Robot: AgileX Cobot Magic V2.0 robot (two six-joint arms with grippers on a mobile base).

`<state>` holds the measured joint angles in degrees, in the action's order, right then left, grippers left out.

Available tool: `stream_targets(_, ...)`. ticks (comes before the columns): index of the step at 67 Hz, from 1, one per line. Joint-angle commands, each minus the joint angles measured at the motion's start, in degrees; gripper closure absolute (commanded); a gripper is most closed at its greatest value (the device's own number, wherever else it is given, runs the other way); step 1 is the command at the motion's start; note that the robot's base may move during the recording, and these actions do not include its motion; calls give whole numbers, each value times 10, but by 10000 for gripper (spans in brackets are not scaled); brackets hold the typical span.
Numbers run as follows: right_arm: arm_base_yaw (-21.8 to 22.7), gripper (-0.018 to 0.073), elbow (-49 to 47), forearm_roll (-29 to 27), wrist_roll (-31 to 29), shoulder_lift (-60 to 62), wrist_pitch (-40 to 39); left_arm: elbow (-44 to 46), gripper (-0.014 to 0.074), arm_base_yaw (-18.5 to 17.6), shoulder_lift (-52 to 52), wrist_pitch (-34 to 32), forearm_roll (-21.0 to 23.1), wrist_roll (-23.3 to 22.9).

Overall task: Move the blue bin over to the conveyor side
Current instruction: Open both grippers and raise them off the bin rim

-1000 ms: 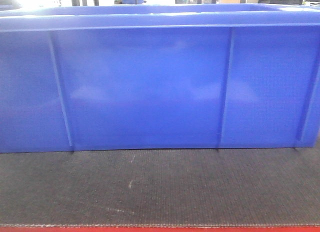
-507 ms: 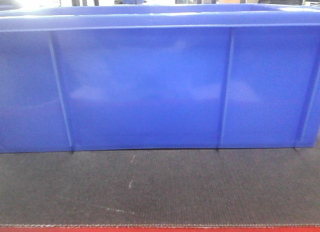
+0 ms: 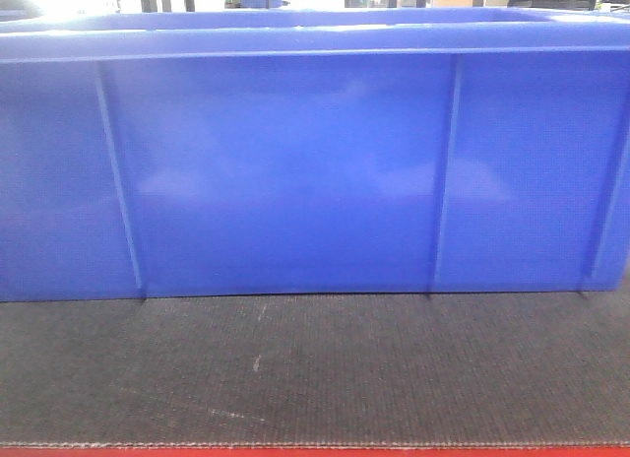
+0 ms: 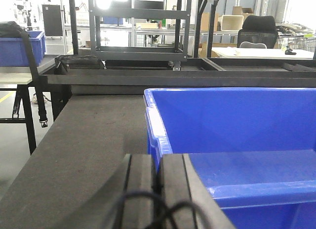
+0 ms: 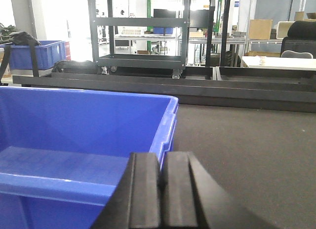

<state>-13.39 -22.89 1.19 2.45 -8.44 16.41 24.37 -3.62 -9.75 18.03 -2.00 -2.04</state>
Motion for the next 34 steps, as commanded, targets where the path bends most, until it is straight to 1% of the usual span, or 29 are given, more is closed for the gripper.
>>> stream_targets(1,2,636,0,7,-4,3,-14,-10,613,4,7,-11,0,1)
stream_targets(9,2,636,0,7,-4,3,-14,-56,613,19,33,-13,0,1)
stream_targets(16,2,636,0,7,-4,3,-14,-116,613,34,68,-33,0,1)
stream_targets(21,2,636,0,7,-4,3,-14,-163,613,49,95,-64,0,1)
stream_targets(25,2,636,0,7,-4,3,-14,-200,613,61,97,-90,2,1)
stream_targets(29,2,636,0,7,-4,3,-14,-239,613,69,97,-141,2,1)
stream_targets(33,2,636,0,7,-4,3,-14,-244,613,73,97,-180,3,1)
stream_targets(34,2,636,0,7,-4,3,-14,-244,613,73,97,-167,3,1)
